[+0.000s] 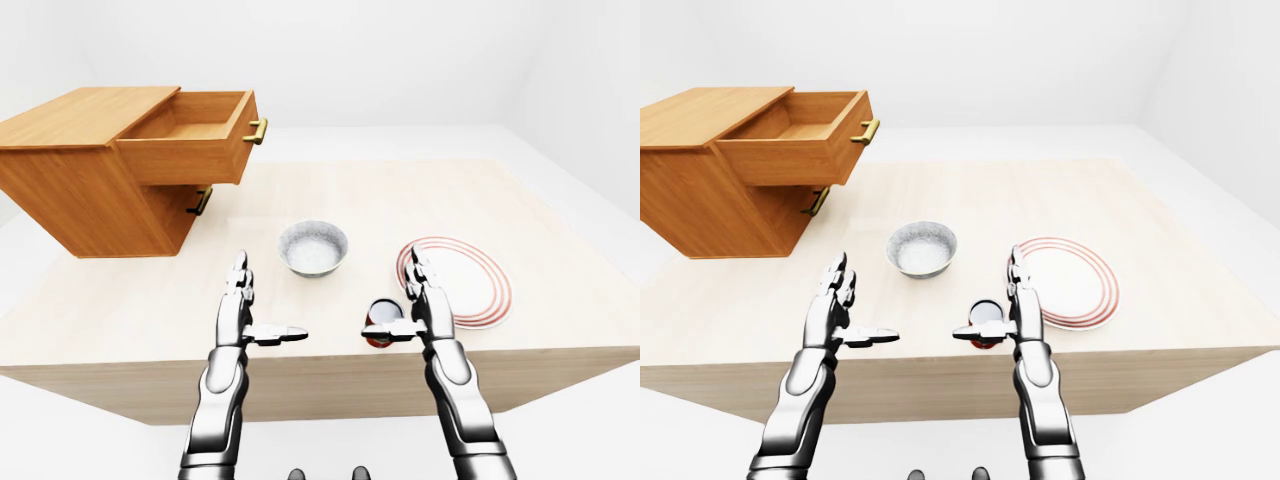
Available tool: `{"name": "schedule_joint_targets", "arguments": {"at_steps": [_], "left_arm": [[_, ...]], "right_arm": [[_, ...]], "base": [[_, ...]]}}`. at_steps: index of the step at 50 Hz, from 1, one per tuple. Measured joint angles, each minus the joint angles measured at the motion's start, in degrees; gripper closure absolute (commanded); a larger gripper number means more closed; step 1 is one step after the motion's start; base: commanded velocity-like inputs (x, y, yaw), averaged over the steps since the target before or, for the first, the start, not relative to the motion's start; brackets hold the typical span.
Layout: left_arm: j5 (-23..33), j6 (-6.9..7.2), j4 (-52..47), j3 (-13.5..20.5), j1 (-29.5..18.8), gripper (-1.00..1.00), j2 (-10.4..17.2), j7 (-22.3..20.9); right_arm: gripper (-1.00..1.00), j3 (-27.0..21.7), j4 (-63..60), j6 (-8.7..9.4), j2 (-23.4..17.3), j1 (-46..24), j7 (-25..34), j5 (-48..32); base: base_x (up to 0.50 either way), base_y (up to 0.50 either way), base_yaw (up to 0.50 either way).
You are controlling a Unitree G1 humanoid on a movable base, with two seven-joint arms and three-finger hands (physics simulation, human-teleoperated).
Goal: Put the bowl on top of the cabinet.
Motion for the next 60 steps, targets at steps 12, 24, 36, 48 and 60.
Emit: {"name": "schedule_joint_targets", "arguments": {"at_steps": [12, 24, 36, 48, 60], "left_arm": [[-1.04, 0.85, -0.55, 1.56, 0.27, -1.0, 0.67, -0.86], [-1.13, 1.12, -1.23, 1.96, 0.66, -1.0, 0.87, -1.21], [-0.27, 2.18, -2.56, 1.82, 1.66, -1.0, 0.95, -1.51], [0.47, 2.47, -3.19, 1.77, 1.79, -1.0, 0.95, -1.9], [0.9, 2.12, -3.02, 1.83, 1.46, -1.0, 1.02, -2.12]], "right_arm": [[-1.0, -0.38, -1.05, 0.51, -0.22, 0.38, 0.08, -0.28], [-1.0, -0.3, -0.33, 0.53, -0.26, 0.03, -0.15, -0.82], [-1.0, -0.24, 0.53, 0.76, -0.29, -0.06, -0.19, -1.2], [-1.0, -0.26, 1.06, 0.66, -0.3, -0.56, -0.16, -1.16], [-1.0, -0.16, 1.34, 0.52, -0.25, -1.09, -0.18, -1.19]], "base": [[0.0, 0.0, 0.0], [0.0, 0.0, 0.0], [0.24, 0.0, 0.0], [0.5, 0.0, 0.0], [0.5, 0.0, 0.0]]}}
